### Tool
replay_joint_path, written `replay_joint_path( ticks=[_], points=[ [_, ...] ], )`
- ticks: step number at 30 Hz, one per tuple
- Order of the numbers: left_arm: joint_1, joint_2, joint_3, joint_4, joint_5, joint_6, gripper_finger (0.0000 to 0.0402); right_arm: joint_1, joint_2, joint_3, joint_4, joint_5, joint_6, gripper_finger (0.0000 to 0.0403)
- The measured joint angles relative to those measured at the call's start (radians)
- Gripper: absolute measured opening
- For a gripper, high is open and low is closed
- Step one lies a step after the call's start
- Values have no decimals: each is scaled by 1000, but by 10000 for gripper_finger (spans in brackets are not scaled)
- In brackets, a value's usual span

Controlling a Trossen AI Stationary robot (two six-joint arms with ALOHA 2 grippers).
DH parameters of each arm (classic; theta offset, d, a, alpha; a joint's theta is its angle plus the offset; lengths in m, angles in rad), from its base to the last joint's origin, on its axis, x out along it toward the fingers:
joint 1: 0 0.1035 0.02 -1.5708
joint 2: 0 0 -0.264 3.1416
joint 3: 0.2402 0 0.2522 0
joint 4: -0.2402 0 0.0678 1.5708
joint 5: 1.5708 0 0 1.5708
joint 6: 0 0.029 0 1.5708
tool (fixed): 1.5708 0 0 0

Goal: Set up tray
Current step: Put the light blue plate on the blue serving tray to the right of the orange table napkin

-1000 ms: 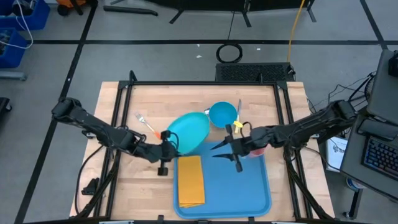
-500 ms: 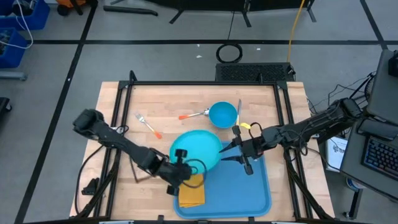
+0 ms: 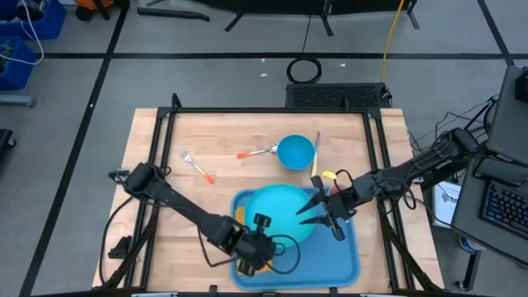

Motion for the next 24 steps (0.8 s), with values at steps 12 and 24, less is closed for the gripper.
replay_joint_path(
  ticks=[12, 24],
  points=[
    [-19, 139, 130, 41, 22, 46, 6, 78, 0, 0, 16, -1, 7, 114],
    [8, 156, 131, 111, 120, 79, 6, 77, 0, 0, 26, 0, -11, 114]
  ],
)
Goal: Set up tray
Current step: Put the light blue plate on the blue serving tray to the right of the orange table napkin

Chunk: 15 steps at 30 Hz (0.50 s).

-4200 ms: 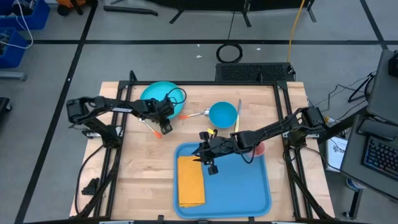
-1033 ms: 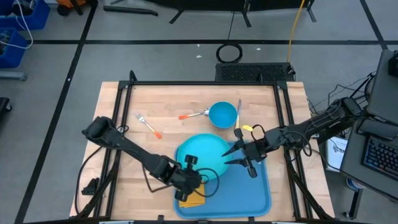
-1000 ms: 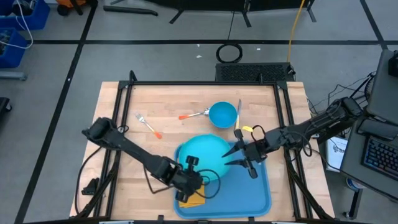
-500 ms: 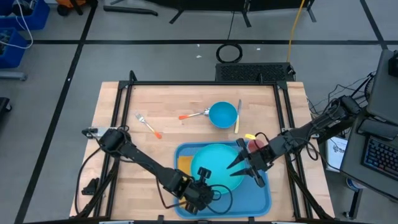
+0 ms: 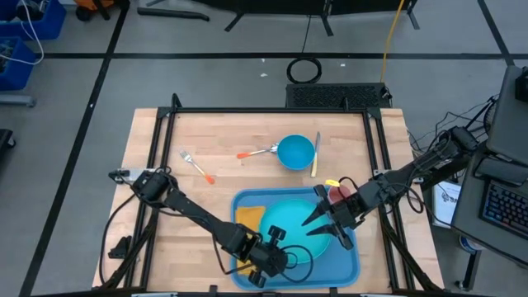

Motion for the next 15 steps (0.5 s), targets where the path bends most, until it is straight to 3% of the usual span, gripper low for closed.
replay_joint_path(
  ticks=[15],
  points=[
    [42, 28, 1, 78, 100, 0, 6, 0, 0, 0, -18, 0, 30, 114]
  ],
)
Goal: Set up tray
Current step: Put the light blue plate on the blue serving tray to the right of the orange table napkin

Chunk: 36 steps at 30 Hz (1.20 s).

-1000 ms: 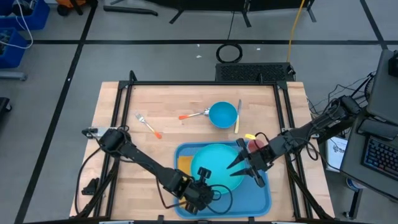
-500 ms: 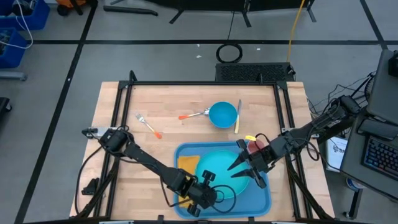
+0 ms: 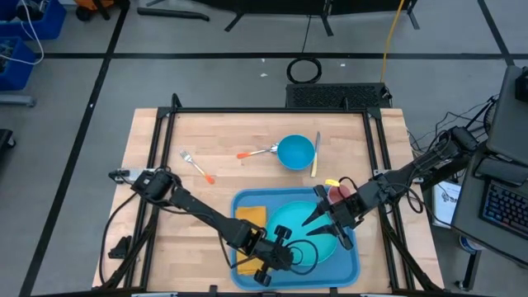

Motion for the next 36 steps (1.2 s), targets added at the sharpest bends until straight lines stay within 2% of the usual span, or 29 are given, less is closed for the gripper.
replay_joint_path(
  ticks=[12, 17, 19, 25, 32, 36],
  points=[
    [-15, 29, -1, -18, -3, -75, 6, 0, 1, 0, 12, 0, 101, 114],
    [-28, 44, 0, 55, 38, -86, 6, 0, 1, 0, 19, 0, 102, 114],
    [-30, 49, 0, 42, 14, -85, 13, 0, 1, 0, 21, 0, 115, 114],
    [-24, 54, -2, 27, 31, -87, 38, 10, 1, 0, 27, 0, 134, 114],
    [-24, 54, -2, 90, 58, -74, 20, 38, 1, 0, 41, 0, 134, 114],
    [-24, 54, -2, 86, 51, -69, 23, 47, 1, 0, 42, 3, 133, 114]
  ],
)
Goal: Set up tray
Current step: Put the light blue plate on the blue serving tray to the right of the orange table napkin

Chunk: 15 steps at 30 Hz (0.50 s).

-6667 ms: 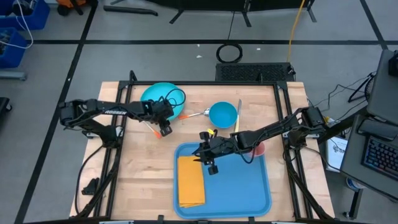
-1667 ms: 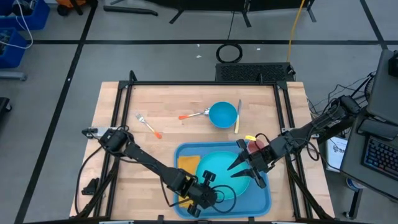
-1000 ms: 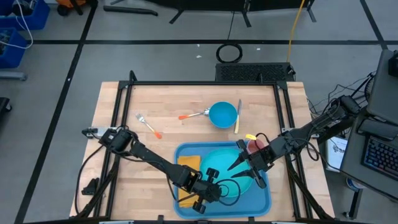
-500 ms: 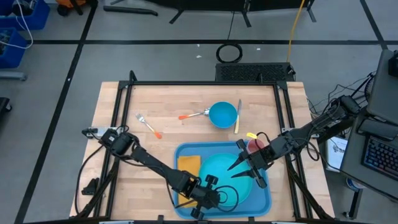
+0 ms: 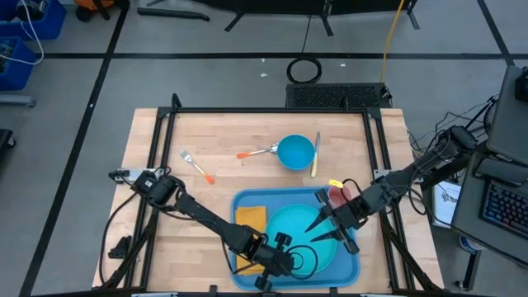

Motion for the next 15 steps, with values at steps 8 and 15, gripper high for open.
replay_joint_path(
  ticks=[8, 15],
  points=[
    [3, 0, 0, -17, 4, -16, 58, 0, 0, 0, -1, 1, 0, 114],
    [3, 0, 0, -10, 7, -23, 62, 0, 0, 0, -1, 1, 0, 114]
  ],
)
